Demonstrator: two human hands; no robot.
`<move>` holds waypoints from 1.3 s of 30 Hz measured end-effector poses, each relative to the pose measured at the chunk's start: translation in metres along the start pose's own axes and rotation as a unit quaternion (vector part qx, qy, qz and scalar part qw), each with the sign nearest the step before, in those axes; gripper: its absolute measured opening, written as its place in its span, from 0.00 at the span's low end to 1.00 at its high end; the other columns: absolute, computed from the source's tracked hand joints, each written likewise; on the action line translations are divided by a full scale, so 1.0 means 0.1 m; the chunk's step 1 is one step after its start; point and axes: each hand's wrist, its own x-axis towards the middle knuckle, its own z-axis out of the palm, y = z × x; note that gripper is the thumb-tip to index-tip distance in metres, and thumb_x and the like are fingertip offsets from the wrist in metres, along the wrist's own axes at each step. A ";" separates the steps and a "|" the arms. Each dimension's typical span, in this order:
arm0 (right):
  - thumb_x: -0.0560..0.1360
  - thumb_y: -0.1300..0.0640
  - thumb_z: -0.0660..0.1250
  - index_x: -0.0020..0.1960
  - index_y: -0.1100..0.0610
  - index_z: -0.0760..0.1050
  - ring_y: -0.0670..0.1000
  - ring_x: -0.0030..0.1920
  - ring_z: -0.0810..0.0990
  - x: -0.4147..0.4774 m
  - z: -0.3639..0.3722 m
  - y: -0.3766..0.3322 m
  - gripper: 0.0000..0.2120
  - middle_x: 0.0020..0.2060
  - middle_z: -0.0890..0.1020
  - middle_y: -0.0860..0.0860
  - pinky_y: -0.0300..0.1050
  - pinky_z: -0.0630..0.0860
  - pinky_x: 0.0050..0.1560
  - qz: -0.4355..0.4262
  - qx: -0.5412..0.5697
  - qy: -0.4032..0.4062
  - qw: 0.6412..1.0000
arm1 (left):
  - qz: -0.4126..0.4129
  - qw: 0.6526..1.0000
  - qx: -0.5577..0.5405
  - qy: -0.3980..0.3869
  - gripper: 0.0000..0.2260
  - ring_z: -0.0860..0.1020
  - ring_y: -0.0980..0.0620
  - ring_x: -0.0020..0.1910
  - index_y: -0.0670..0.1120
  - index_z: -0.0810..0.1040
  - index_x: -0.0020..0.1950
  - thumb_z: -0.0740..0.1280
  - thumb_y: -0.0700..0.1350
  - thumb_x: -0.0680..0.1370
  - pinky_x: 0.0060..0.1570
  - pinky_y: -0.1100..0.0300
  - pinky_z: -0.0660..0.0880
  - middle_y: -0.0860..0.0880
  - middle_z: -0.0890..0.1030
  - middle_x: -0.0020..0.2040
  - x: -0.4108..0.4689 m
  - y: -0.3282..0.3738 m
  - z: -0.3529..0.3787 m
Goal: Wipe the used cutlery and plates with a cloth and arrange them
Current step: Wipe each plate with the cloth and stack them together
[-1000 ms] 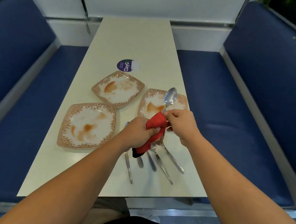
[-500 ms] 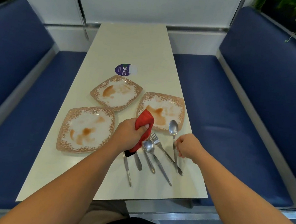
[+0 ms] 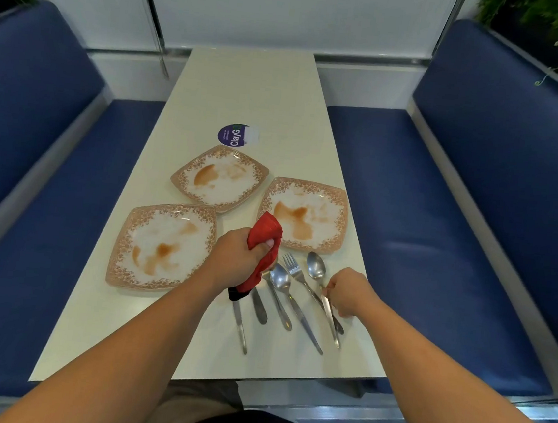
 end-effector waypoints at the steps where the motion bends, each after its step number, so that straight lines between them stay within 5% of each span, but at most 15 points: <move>1: 0.79 0.55 0.65 0.37 0.56 0.71 0.49 0.29 0.71 0.01 0.01 0.00 0.13 0.30 0.73 0.50 0.40 0.64 0.25 -0.001 -0.010 0.009 1.000 | 0.001 1.000 0.000 0.002 0.12 0.84 0.43 0.40 0.50 0.80 0.47 0.66 0.57 0.78 0.48 0.42 0.81 0.48 0.85 0.41 0.01 -0.01 -0.01; 5: 0.79 0.52 0.66 0.43 0.58 0.76 0.48 0.31 0.72 0.00 0.02 -0.06 0.10 0.33 0.76 0.50 0.40 0.64 0.26 -0.006 -0.019 0.036 0.999 | -0.003 1.000 0.000 0.014 0.11 0.83 0.44 0.42 0.49 0.79 0.47 0.67 0.56 0.79 0.50 0.42 0.80 0.48 0.85 0.42 0.03 -0.05 -0.05; 9: 0.78 0.57 0.65 0.39 0.57 0.73 0.49 0.31 0.74 0.01 0.00 -0.12 0.09 0.33 0.77 0.51 0.39 0.65 0.26 0.003 -0.047 0.042 0.998 | -0.003 1.000 -0.017 0.022 0.15 0.84 0.45 0.41 0.50 0.79 0.47 0.64 0.61 0.78 0.50 0.43 0.80 0.49 0.85 0.41 0.05 -0.12 -0.15; 14: 0.81 0.48 0.61 0.36 0.55 0.71 0.50 0.31 0.75 0.04 -0.12 -0.48 0.18 0.31 0.76 0.50 0.41 0.67 0.30 -0.037 -0.006 0.106 0.994 | -0.005 0.997 -0.011 0.077 0.21 0.81 0.54 0.40 0.49 0.76 0.55 0.54 0.63 0.82 0.41 0.60 0.76 0.52 0.83 0.43 -0.01 -0.17 -0.31; 20: 0.81 0.51 0.63 0.41 0.58 0.75 0.54 0.39 0.78 0.08 -0.19 -1.35 0.13 0.35 0.79 0.53 0.44 0.72 0.39 -0.171 0.106 0.137 0.970 | -0.003 0.988 0.005 0.152 0.23 0.82 0.49 0.44 0.50 0.76 0.54 0.50 0.64 0.82 0.46 0.49 0.80 0.49 0.82 0.45 -0.07 -0.44 -0.70; 25: 0.81 0.50 0.62 0.64 0.62 0.76 0.58 0.54 0.80 0.29 -0.10 -2.00 0.18 0.54 0.83 0.58 0.48 0.78 0.52 -0.213 0.098 0.111 0.966 | -0.036 0.980 0.019 0.194 0.29 0.80 0.48 0.52 0.54 0.72 0.65 0.48 0.72 0.78 0.54 0.48 0.80 0.50 0.79 0.57 -0.10 -0.81 -1.08; 27: 0.82 0.51 0.62 0.66 0.63 0.74 0.59 0.57 0.80 0.37 -0.07 -2.21 0.19 0.56 0.82 0.58 0.48 0.77 0.53 -0.222 0.073 0.108 0.966 | -0.052 0.978 0.028 0.199 0.33 0.80 0.46 0.52 0.52 0.71 0.66 0.47 0.74 0.76 0.53 0.47 0.80 0.46 0.78 0.57 -0.11 -1.00 -1.22; 34: 0.79 0.59 0.64 0.43 0.60 0.72 0.55 0.41 0.79 0.67 0.11 -2.58 0.08 0.37 0.75 0.52 0.43 0.72 0.39 -0.144 0.043 0.070 0.986 | -0.096 0.974 0.050 0.199 0.33 0.77 0.47 0.53 0.52 0.69 0.69 0.47 0.73 0.76 0.50 0.54 0.77 0.47 0.71 0.59 -0.23 -1.32 -1.43; 39: 0.74 0.69 0.61 0.32 0.59 0.67 0.54 0.35 0.74 0.79 0.25 -2.63 0.13 0.32 0.74 0.53 0.41 0.68 0.30 -0.097 0.076 0.035 0.992 | -0.121 0.970 0.078 0.198 0.25 0.69 0.47 0.65 0.52 0.65 0.74 0.52 0.63 0.82 0.64 0.49 0.72 0.48 0.67 0.67 -0.24 -1.42 -1.48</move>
